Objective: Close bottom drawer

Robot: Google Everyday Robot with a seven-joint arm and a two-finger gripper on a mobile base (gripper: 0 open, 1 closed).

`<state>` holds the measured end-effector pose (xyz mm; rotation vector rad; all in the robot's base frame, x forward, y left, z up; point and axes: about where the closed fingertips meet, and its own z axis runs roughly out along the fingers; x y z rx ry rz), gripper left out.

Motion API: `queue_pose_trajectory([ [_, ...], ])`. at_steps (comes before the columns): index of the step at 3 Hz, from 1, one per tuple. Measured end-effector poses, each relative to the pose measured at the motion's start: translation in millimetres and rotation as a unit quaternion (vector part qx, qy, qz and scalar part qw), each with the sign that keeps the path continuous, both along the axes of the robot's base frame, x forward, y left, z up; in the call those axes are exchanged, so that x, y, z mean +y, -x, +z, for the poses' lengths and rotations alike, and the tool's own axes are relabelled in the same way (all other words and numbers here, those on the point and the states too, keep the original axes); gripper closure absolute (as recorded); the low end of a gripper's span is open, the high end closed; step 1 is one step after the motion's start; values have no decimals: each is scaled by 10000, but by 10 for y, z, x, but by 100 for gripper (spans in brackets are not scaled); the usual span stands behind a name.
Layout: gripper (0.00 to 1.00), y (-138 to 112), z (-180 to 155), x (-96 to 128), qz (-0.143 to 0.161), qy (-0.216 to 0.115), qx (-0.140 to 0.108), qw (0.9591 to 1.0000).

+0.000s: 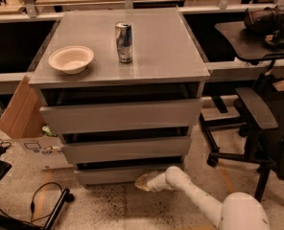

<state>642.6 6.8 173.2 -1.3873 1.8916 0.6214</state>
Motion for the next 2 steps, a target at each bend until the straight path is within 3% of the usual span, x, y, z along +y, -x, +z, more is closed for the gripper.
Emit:
queue_pose_trajectory([
  [1,100,-120,319,-779,-65,1345,-614,9890],
  [2,100,-160,412,-945,-74,1581,-779,9843],
])
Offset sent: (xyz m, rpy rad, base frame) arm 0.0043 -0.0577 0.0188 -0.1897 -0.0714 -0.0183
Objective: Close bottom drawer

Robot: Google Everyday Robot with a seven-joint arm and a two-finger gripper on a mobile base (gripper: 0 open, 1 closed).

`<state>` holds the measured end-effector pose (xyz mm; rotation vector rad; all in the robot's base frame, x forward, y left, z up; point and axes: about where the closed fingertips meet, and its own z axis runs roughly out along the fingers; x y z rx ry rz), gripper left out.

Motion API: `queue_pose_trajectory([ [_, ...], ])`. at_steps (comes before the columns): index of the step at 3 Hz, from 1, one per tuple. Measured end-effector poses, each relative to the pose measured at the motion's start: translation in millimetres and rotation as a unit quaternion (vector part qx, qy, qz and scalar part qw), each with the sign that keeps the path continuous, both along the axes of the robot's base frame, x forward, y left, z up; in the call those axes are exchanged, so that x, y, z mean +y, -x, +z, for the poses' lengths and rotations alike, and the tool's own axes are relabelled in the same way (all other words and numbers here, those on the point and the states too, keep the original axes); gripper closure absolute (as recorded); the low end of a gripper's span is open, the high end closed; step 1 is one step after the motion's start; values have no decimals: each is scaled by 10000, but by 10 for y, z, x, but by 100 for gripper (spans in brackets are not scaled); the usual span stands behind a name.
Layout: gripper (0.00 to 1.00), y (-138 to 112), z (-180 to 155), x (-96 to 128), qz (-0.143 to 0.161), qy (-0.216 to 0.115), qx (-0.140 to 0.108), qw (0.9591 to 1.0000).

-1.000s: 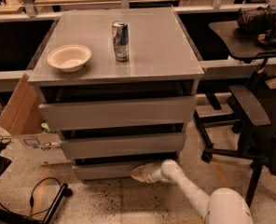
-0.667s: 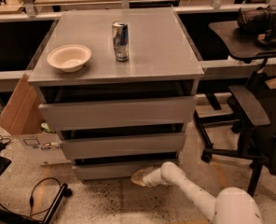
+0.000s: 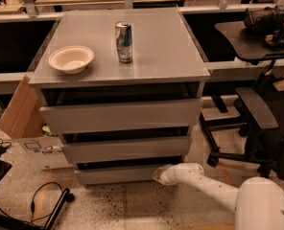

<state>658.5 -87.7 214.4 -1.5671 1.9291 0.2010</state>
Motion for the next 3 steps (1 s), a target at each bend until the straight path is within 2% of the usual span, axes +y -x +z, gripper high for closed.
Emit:
queue_pose_trajectory([
  [1,100,0,0,0,0,0,0,10000],
  [2,100,112,2,-68,4,118,135,9998],
  [3,100,451,158,-525,304,1105,432,9925],
])
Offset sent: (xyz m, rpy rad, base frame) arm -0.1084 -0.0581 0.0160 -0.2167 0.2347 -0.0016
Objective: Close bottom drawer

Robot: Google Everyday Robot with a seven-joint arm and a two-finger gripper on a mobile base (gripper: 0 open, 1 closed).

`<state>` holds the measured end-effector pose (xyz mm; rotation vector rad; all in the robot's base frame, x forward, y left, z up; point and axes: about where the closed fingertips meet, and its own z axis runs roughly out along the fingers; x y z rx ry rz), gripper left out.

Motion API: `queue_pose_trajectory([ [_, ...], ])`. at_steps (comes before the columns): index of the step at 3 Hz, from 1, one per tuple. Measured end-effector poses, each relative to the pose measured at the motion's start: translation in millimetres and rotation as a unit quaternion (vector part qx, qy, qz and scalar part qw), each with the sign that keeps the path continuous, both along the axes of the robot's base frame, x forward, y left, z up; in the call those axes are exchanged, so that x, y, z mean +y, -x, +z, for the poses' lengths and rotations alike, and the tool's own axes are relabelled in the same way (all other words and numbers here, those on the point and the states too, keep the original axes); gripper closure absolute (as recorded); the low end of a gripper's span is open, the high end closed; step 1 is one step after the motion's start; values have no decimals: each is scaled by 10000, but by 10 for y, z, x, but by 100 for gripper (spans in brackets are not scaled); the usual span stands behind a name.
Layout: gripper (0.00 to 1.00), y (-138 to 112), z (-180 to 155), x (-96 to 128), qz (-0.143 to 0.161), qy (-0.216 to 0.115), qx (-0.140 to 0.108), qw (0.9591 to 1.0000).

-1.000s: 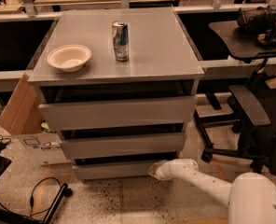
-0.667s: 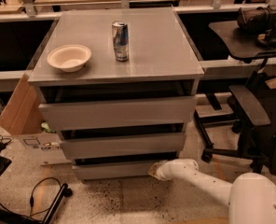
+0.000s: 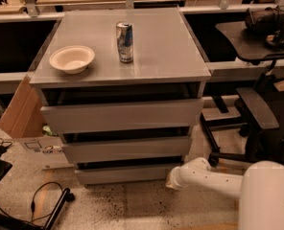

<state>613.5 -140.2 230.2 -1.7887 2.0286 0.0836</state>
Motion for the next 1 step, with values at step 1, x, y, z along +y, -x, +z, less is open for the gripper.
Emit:
queue_pose_trajectory([
  [1,100,413,387,-699,244,1350,392,9898],
])
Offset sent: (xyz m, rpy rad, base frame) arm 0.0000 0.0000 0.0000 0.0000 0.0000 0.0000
